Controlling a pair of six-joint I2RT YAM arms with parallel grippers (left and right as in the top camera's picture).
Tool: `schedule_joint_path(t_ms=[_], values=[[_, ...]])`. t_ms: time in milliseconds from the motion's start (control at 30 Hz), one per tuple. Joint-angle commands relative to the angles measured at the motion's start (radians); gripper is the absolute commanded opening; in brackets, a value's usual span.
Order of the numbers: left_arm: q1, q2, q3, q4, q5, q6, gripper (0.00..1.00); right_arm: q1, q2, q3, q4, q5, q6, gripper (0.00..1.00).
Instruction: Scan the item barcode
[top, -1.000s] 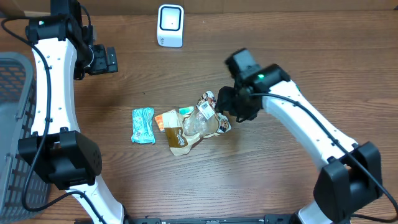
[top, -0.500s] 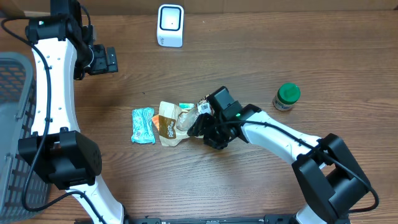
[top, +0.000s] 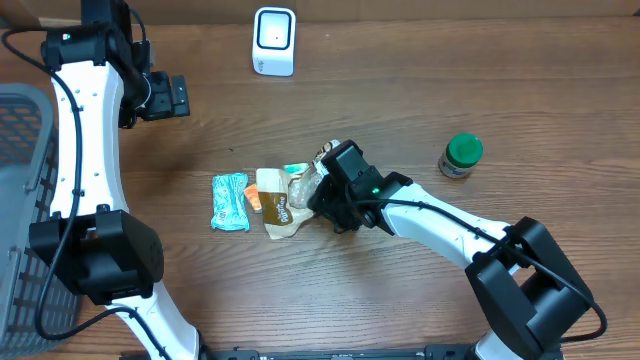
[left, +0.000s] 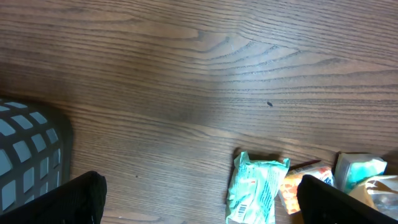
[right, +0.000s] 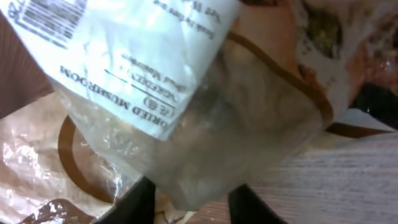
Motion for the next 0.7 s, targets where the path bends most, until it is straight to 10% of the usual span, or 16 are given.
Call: schedule_joint_path(t_ms=[0, 400, 567, 667], values=[[-0.001, -0.028, -0.003, 0.001, 0.007, 0.026, 1.00, 0.004, 0.010, -0.004, 0.003, 0.009, -0.083, 0.16], [-0.001, -0.028, -0.003, 0.001, 0.007, 0.026, 1.00, -0.130, 0.010, 0.322, -0.428, -0.140, -0.890, 0.04], [-0.001, -0.028, -0.003, 0.001, 0.007, 0.026, 1.00, -0.163, 0.010, 0.344, -0.487, -0.033, -0.996, 0.04], [-0.001, -0.028, -0.003, 0.001, 0.007, 0.026, 1.00, -0.203, 0.010, 0.344, -0.526, -0.038, -0.790, 0.54]])
